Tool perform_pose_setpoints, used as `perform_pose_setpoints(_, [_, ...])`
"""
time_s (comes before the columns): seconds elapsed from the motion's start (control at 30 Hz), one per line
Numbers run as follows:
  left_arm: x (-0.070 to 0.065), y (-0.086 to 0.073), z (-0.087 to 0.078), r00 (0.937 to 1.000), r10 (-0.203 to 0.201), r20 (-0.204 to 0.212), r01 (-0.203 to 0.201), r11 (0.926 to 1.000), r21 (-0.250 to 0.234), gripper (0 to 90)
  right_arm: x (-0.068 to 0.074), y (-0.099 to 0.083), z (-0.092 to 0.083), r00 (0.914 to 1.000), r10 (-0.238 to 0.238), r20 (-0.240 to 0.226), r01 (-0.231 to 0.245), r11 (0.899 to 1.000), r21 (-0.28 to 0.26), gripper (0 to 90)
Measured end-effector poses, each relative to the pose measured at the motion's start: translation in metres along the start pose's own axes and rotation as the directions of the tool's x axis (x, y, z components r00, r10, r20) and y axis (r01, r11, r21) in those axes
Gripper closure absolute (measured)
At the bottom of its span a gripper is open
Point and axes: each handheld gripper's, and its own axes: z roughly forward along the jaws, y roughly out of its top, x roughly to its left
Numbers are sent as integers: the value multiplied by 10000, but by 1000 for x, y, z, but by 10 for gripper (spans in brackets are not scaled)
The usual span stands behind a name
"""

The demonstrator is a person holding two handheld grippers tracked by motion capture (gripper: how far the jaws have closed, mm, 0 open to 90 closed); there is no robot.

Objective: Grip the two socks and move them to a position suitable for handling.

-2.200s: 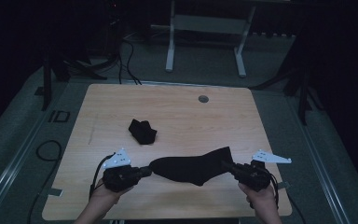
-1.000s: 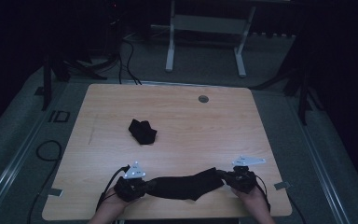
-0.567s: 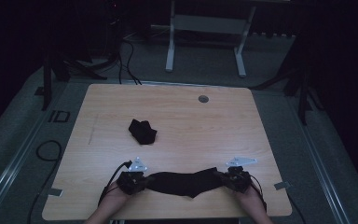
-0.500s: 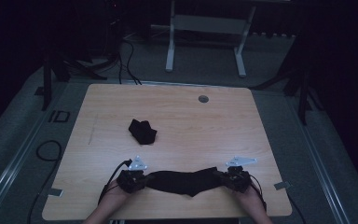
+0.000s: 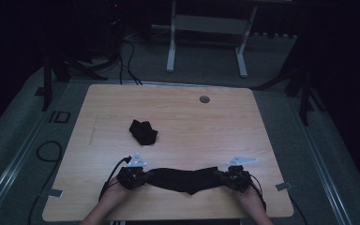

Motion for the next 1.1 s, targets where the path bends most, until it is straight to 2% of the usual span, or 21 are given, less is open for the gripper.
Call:
perform_pose_setpoints(0.1, [-2, 3, -10, 9998, 63, 214, -49, 9981, -611, 751, 5, 6, -8, 9998, -116, -173, 112, 9996, -257, 828])
perform_pose_setpoints(0.17, [-6, 6, -19, 9990, 373, 235, -351, 9958, -849, 638, 9, 12, -13, 9995, -206, -220, 196, 9988, -452, 806])
perform_pose_setpoints(0.2, [-7, 6, -23, 9986, 478, 207, -454, 9937, -1022, 592, 10, 15, -15, 9994, -248, -229, 235, 9981, -573, 799])
perform_pose_setpoints(0.23, [-8, 6, -27, 9981, 592, 189, -568, 9924, -1095, 584, 11, 19, -16, 9993, -277, -243, 261, 9974, -670, 792])
perform_pose_setpoints(0.3, [-10, 4, -32, 9979, 647, 39, -637, 9905, -1218, 501, 13, 26, -16, 9989, -401, -258, 379, 9960, -808, 757])
perform_pose_setpoints(0.47, [-7, -10, -39, 9985, 437, -319, -476, 9895, -1368, 460, 17, 48, -12, 9973, -668, -290, 637, 9933, -969, 685])
perform_pose_setpoints(0.53, [-5, -17, -42, 9991, 292, -316, -334, 9896, -1398, 450, 18, 58, -8, 9966, -783, -264, 753, 9922, -998, 661])
perform_pose_setpoints(0.67, [0, -27, -47, 9987, 68, -514, -139, 9902, -1387, 447, 22, 77, 3, 9944, -1019, -290, 986, 9902, -988, 658])
perform_pose_setpoints(0.77, [3, -32, -50, 9987, -107, -499, 37, 9903, -1392, 439, 25, 91, 12, 9919, -1233, -318, 1195, 9877, -1009, 638])
perform_pose_setpoints(0.93, [4, -36, -51, 9988, -124, -470, 58, 9905, -1373, 424, 30, 115, 35, 9867, -1595, -298, 1567, 9843, -807, 612])
perform_pose_setpoints(1.1, [3, -38, -48, 9991, 76, -415, -128, 9917, -1277, 426, 35, 139, 55, 9832, -1804, -295, 1778, 9812, -750, 599])
